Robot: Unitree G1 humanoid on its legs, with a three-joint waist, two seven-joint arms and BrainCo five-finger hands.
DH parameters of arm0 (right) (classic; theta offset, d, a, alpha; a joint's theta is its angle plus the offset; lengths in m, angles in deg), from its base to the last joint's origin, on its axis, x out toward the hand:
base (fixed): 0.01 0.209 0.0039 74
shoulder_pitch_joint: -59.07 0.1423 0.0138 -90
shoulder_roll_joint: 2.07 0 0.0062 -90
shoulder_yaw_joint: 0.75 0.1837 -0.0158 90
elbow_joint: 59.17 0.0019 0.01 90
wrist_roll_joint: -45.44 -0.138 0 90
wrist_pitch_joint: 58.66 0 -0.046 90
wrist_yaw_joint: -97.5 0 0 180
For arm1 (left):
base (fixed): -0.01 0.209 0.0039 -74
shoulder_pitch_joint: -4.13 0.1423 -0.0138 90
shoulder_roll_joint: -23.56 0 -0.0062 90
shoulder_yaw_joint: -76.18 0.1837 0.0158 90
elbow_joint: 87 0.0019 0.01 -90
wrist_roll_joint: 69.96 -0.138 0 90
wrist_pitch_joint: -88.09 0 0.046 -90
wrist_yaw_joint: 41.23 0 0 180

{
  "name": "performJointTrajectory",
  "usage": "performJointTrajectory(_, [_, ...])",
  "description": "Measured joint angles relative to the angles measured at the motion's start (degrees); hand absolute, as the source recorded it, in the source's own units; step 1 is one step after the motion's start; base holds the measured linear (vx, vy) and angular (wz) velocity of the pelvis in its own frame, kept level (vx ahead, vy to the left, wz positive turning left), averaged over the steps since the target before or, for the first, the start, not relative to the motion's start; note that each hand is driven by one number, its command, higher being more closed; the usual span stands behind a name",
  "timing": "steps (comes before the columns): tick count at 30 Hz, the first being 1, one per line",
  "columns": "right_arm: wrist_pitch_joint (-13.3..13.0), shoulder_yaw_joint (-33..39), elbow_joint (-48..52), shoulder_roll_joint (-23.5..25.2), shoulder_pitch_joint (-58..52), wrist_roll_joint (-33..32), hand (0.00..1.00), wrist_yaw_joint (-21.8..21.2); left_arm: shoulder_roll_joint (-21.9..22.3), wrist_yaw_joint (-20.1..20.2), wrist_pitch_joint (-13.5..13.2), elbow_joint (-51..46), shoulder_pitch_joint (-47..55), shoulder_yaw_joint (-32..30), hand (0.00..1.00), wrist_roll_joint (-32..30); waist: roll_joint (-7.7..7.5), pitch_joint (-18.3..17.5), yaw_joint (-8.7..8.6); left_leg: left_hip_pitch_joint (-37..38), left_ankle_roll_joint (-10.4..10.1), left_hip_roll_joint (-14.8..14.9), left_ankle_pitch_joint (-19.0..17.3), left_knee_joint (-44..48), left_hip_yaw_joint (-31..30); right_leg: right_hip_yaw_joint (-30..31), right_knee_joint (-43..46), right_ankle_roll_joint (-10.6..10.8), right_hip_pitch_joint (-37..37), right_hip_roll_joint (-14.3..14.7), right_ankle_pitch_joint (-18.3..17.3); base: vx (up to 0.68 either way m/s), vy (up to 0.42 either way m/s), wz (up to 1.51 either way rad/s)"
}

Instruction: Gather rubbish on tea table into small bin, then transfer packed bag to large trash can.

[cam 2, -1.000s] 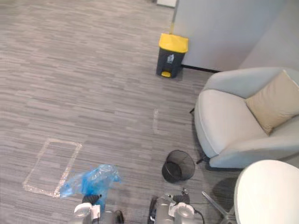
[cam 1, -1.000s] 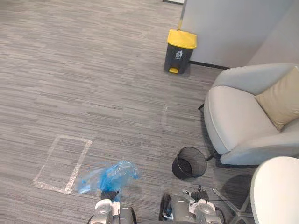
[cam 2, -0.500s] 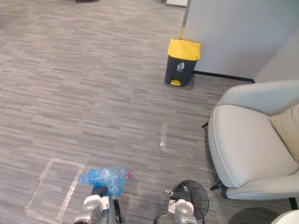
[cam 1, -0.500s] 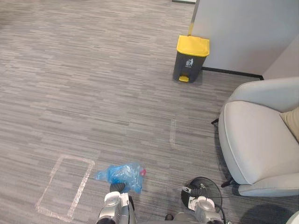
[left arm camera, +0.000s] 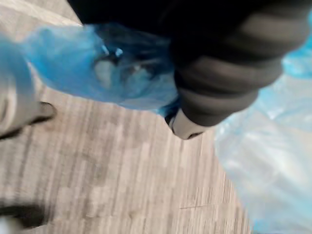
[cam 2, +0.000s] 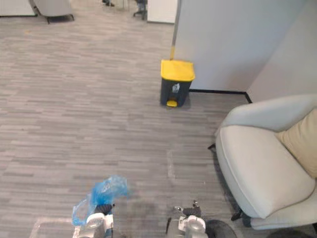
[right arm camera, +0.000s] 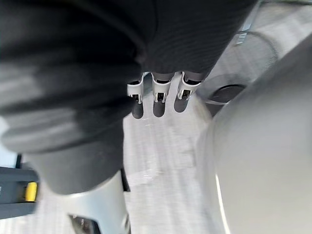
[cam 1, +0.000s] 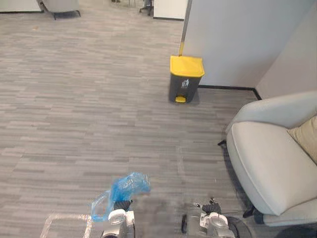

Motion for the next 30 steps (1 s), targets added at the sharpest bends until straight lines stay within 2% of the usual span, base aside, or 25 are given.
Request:
performJointTrajectory(1, [0.0, -0.1, -0.1, 0.0, -0.2, 0.2, 0.00, 0.0, 0.0, 0.0, 0.0, 0.1, 0.0, 0.0, 1.00, 0.0, -0.26, -0.3, -0.09, 0.9, -1.0, -0.4, -0.6, -0.4, -0.2, 0.4, -6.0, 0.1, 0.8, 0.7, 2.5, 0.49, -0.202, 0.14])
performJointTrajectory(2, [0.0, 0.3, -0.2, -0.2, -0.4, 0.6, 0.00, -0.2, 0.3, 0.0, 0.0, 0.6, -0.4, 0.0, 1.00, 0.0, 0.40, 0.0, -0.58, 2.8, -2.4, -0.4, -1.7, -1.3, -1.8, 0.5, -7.3, -3.9, 1.3, 1.8, 6.6, 0.53, -0.163, 0.08])
performJointTrajectory(3, [0.1, 1.5, -0.7, -1.5, 0.8, 1.5, 0.00, -0.2, 1.3, 0.2, -0.1, 1.4, -0.6, 0.1, 1.00, -0.1, 3.02, -0.1, -0.16, 4.0, -1.3, 1.0, -0.7, -1.9, -3.5, -0.2, -5.9, -3.8, 1.8, 3.2, 2.9, 0.66, -0.199, 0.10])
performJointTrajectory(5, [0.4, 2.5, -1.8, -1.7, 1.4, 1.7, 0.00, -0.2, 1.3, 0.2, -0.1, 1.4, -0.6, 0.4, 1.00, -0.1, 3.70, 0.1, -0.39, 3.8, -1.3, 2.3, 1.0, 1.9, -6.4, -1.3, -3.3, -5.0, 3.0, 3.7, -0.6, 0.58, -0.215, 0.15])
performJointTrajectory(6, [0.5, 2.3, -1.8, -1.6, 1.2, 1.7, 0.00, -0.2, 1.3, 0.2, -0.1, 1.4, -0.7, 0.3, 1.00, -0.1, 4.07, 0.1, -0.70, 0.7, -1.5, 4.5, 2.0, 10.7, -9.4, -2.9, -4.1, -5.7, 5.9, 4.5, -2.4, 0.51, -0.225, 0.33])
performJointTrajectory(8, [0.8, 1.8, -2.0, -1.2, 0.5, 1.7, 0.00, -0.2, 1.3, 0.5, -0.1, 1.0, -1.1, 0.5, 1.00, 0.0, 3.86, 0.2, -0.66, -5.7, -3.2, 7.0, 6.5, 26.8, -13.3, -4.4, -7.8, -6.2, 11.6, 6.0, -3.6, 0.47, -0.172, 0.23])
performJointTrajectory(9, [1.0, 0.8, -2.1, -1.0, 0.5, 1.7, 0.00, -0.1, 1.3, 0.7, -0.1, 0.5, -1.0, 0.2, 1.00, -0.1, 3.54, 0.4, -0.15, -10.0, -3.1, 8.4, 5.9, 36.3, -12.5, -3.9, -11.7, -6.4, 16.2, 7.3, -3.7, 0.44, -0.089, -0.08])
performJointTrajectory(11, [1.0, -0.5, -2.6, -0.7, 0.9, 1.7, 0.00, -0.1, 1.3, 0.8, -0.1, -0.4, -0.6, 0.2, 1.00, -0.1, 3.09, 0.7, 0.05, -14.8, -1.9, 8.7, 4.3, 39.4, -9.9, -2.8, -16.2, -6.2, 21.2, 8.1, -3.6, 0.43, -0.011, -0.34])
performJointTrajectory(12, [1.0, -0.4, -2.7, -0.2, 0.9, 1.6, 0.00, 0.0, 1.3, 1.2, -0.2, -1.3, -0.1, 0.2, 1.00, -0.1, 2.64, 0.9, 0.53, -17.5, -0.7, 8.6, 2.5, 36.1, -6.6, -1.4, -18.7, -6.0, 24.1, 8.1, -3.5, 0.42, 0.053, -0.51])
performJointTrajectory(13, [1.1, -0.3, -2.7, 0.0, 1.0, 1.6, 0.00, 0.0, 1.3, 1.2, -0.2, -1.3, 0.0, 0.1, 1.00, -0.1, 2.58, 0.9, 0.86, -18.5, -0.6, 8.5, 1.9, 33.6, -5.4, -0.5, -19.5, -6.0, 25.1, 8.0, -3.4, 0.50, 0.107, -0.67])
performJointTrajectory(15, [1.1, 0.0, -2.7, 0.5, 1.1, 1.6, 0.00, 0.2, 1.4, 1.2, -0.3, -2.2, -0.1, 0.0, 1.00, -0.3, 2.33, 1.1, 1.69, -20.7, 0.0, 6.5, 1.5, 22.5, -4.5, 1.8, -21.6, -5.8, 27.8, 7.2, -3.4, 0.38, 0.151, -0.67])
performJointTrajectory(16, [1.1, -0.1, -2.7, 0.6, 1.0, 1.6, 0.00, 0.3, 1.4, 1.2, -0.3, -2.4, -0.1, -0.1, 1.00, -0.8, 2.23, 1.2, 2.13, -21.5, 0.4, 4.7, 3.7, 14.7, -5.0, 2.9, -22.9, -3.9, 29.4, 6.2, -3.7, 0.43, 0.248, -0.69])
performJointTrajectory(17, [1.1, -0.1, -2.7, 0.3, 0.8, 1.6, 0.00, 0.4, 1.6, 1.2, -0.4, -2.3, 0.0, 0.1, 1.00, -1.1, 2.71, 0.9, 2.22, -21.6, 0.3, 3.3, 8.3, 7.1, -6.2, 3.9, -23.7, -1.7, 30.6, 6.2, -4.6, 0.43, 0.267, -0.74])
performJointTrajectory(18, [1.1, -0.2, -3.1, 0.1, 0.4, 1.6, 0.00, 0.4, 1.4, 1.2, -0.4, -2.1, 0.1, 0.0, 1.00, -1.2, 2.19, 0.6, 2.42, -21.0, 0.9, 2.2, 12.6, 6.6, -6.9, 6.0, -24.0, -0.2, 31.3, 5.4, -5.4, 0.43, 0.267, -0.38])
performJointTrajectory(20, [1.3, -0.5, -4.1, 0.5, -0.1, 1.7, 0.00, 0.3, 1.2, 1.1, -0.3, -2.0, -0.7, -0.1, 1.00, -1.4, 0.02, -0.6, 1.97, -20.4, 2.5, -0.9, 9.8, 6.3, -5.4, 7.2, -24.3, 0.6, 31.9, 2.3, -4.7, 0.44, 0.257, -0.09])
performJointTrajectory(22, [1.4, -0.2, -4.0, 0.5, -0.6, 1.8, 0.00, 0.3, 1.5, 1.1, -0.2, -1.7, -0.5, 0.1, 1.00, -1.8, -0.22, -0.7, 3.02, -18.0, 3.5, -1.9, 6.6, 7.3, -3.3, 9.1, -17.5, 1.2, 30.0, 0.2, -4.4, 0.45, 0.290, -0.38])
performJointTrajectory(23, [1.3, -0.4, -4.0, 0.5, -0.6, 1.8, 0.00, 0.2, 1.4, 1.1, -0.3, -1.7, 0.5, 1.0, 1.00, -2.2, -0.05, -0.7, 2.87, -15.3, 3.8, -2.6, 5.2, 6.5, -2.3, 10.4, -8.2, 2.9, 26.8, -0.9, -3.4, 0.39, 0.235, -0.34])
performJointTrajectory(24, [1.4, -0.6, -3.7, 0.2, -0.8, 1.8, 0.00, 0.0, 0.9, 1.1, -0.1, -1.7, 0.5, 2.3, 1.00, -2.2, -0.07, -0.6, 2.50, -13.0, 4.3, -3.3, 4.2, 5.7, -1.9, 11.5, 3.3, 6.0, 21.6, -1.9, 0.2, 0.39, 0.215, -0.14])
performJointTrajectory(25, [1.1, -0.5, -3.7, 0.0, -1.0, 2.0, 0.00, 0.0, 0.6, 1.1, -0.1, -1.6, 0.3, 2.7, 1.00, -2.2, -0.06, -0.4, 2.12, -11.2, 4.5, -3.7, 3.5, 5.1, -1.9, 12.5, 11.0, 7.7, 18.4, -2.0, 1.0, 0.40, 0.167, 0.12])
performJointTrajectory(27, [1.0, -0.4, -2.5, 0.0, -1.1, 2.0, 0.00, -0.1, 0.1, 0.9, 0.0, -0.7, -0.1, 2.7, 1.00, -2.2, 0.26, -0.2, 1.64, -5.2, 4.7, -4.5, 3.0, 1.9, -3.5, 11.4, 22.9, 6.3, 11.9, -1.4, -0.3, 0.44, 0.083, 0.35])
performJointTrajectory(29, [0.8, 0.1, -1.6, 0.0, -1.3, 2.1, 0.00, -0.2, 0.1, 0.2, 0.0, -0.5, -0.2, 2.7, 1.00, -2.2, 0.37, -0.2, 1.15, -1.1, 4.7, -4.4, 3.0, -1.3, -5.4, 7.8, 22.4, 4.6, 7.4, -1.1, -2.2, 0.49, -0.030, 0.60])
performJointTrajectory(30, [0.4, 0.7, -1.3, 0.0, -0.9, 2.4, 0.00, -0.2, 0.1, 0.0, 0.0, 0.2, -0.4, 2.6, 1.00, -2.2, 0.61, 0.0, 0.37, 2.0, 4.7, -3.8, 3.0, -3.7, -6.6, 5.1, 15.7, 2.4, 5.1, -0.3, -3.9, 0.41, -0.091, 0.64])
